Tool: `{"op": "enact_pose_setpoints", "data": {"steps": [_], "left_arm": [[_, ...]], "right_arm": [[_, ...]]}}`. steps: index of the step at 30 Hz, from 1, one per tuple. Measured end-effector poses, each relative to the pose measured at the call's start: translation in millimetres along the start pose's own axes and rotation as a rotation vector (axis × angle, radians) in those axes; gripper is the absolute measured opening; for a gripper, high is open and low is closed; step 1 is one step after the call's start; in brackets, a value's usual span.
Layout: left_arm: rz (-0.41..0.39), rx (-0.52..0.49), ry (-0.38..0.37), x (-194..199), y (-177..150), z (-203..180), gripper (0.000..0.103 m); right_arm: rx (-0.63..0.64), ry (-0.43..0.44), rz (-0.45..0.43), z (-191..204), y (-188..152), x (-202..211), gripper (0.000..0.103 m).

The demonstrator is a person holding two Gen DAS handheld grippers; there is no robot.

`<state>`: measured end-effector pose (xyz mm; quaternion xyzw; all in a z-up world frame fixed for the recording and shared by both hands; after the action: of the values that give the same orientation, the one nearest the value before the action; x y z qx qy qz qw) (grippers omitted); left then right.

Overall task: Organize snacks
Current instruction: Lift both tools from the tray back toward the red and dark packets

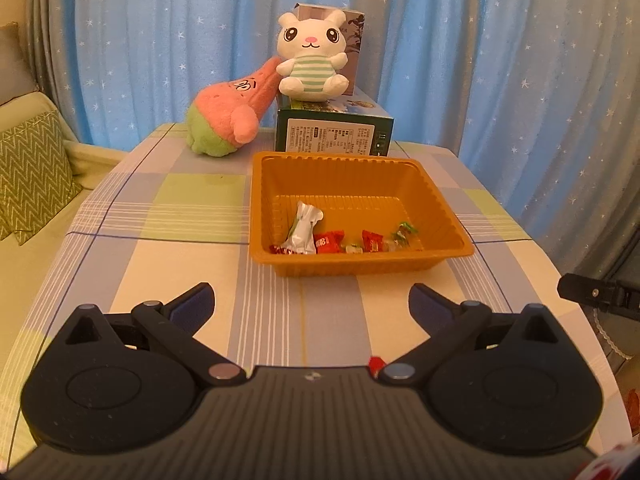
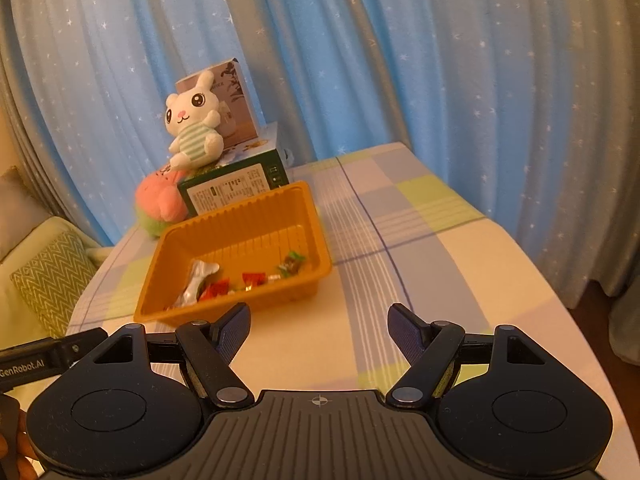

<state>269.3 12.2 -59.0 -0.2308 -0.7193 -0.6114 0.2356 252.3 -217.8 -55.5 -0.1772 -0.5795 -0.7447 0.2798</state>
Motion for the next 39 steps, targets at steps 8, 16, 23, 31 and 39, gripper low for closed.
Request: {"op": "enact_pose_setpoints", "data": {"steps": [8, 16, 23, 31, 39], "left_arm": [[-0.017, -0.015, 0.020, 50, -19, -12, 0.103], [-0.006, -0.012, 0.025, 81, -46, -19, 0.102], [0.023, -0.028, 0.006, 89, -73, -24, 0.102], [0.104, -0.010, -0.051, 83, -97, -33, 0.102], [0.142, -0.009, -0.041, 71, -106, -33, 0.102]], "right_arm": [[0.006, -0.014, 0.007, 4, -19, 56, 0.075], [0.019, -0.052, 0.078, -1, -50, 83, 0.075], [0.014, -0.079, 0.104, -11, -68, 96, 0.075], [-0.004, -0.095, 0.124, -22, -76, 96, 0.075], [0.003, -0.097, 0.147, -24, -79, 82, 0.075]]}}
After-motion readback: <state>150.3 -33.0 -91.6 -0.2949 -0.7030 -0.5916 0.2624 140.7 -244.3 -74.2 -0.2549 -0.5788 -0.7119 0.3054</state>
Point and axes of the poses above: each gripper's, at about its wrist camera, not at the fingertips, and x roughly against the way its jaws point, z to its left, y to its top, the point moved 10 cm from there along -x, roughly the way its jaws point, and after that the axes turned 3 degrees about x, right-handed, at the moved point
